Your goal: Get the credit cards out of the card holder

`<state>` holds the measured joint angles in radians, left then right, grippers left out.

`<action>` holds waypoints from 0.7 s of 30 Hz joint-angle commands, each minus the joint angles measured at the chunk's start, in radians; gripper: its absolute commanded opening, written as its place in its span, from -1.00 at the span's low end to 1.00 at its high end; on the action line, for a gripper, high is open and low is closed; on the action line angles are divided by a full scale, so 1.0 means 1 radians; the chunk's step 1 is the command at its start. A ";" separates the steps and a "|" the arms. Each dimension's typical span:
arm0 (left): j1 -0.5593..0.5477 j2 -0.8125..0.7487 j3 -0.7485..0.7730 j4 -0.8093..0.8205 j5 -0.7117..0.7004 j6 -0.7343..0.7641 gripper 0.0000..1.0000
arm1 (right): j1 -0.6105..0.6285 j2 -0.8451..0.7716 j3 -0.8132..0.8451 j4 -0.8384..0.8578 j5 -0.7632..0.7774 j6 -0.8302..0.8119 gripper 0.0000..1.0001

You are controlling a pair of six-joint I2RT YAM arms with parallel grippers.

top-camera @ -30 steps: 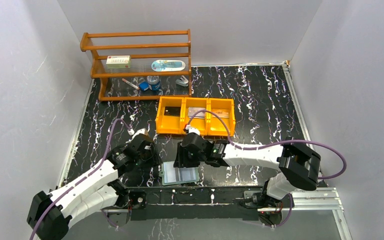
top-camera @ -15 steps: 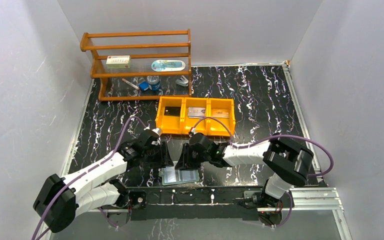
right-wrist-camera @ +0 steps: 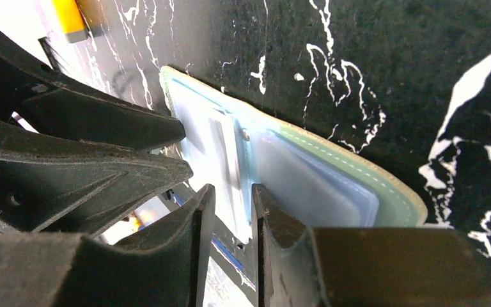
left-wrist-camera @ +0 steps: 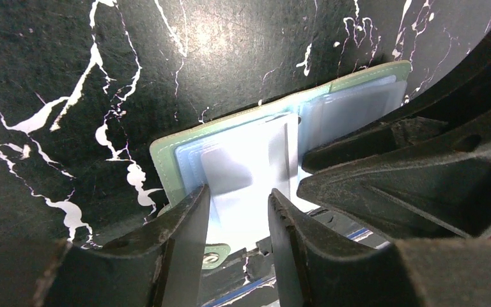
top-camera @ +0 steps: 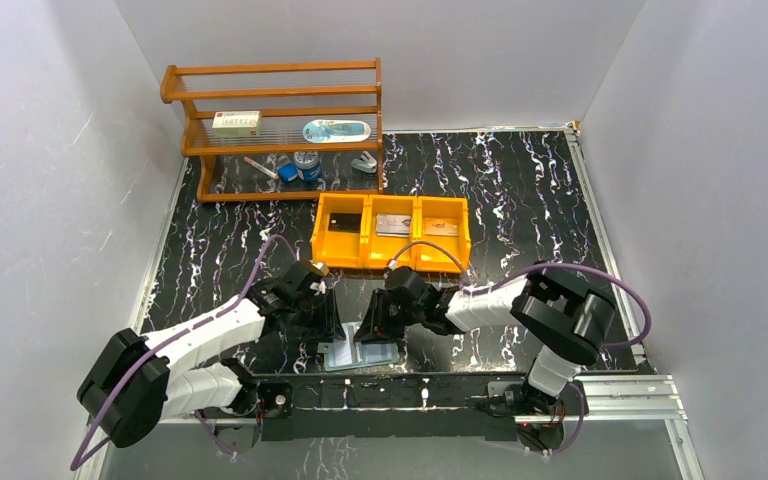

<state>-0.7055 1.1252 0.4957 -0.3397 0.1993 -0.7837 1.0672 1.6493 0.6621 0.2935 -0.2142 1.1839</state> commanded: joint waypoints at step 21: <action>-0.014 0.020 -0.049 -0.042 -0.061 -0.003 -0.35 | -0.061 -0.047 -0.110 0.132 -0.061 0.027 -1.00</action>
<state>-0.7132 1.1236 0.4797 -0.3161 0.1764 -0.7998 1.0321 1.6585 0.5854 0.4133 -0.2745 1.2270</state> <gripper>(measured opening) 0.326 0.014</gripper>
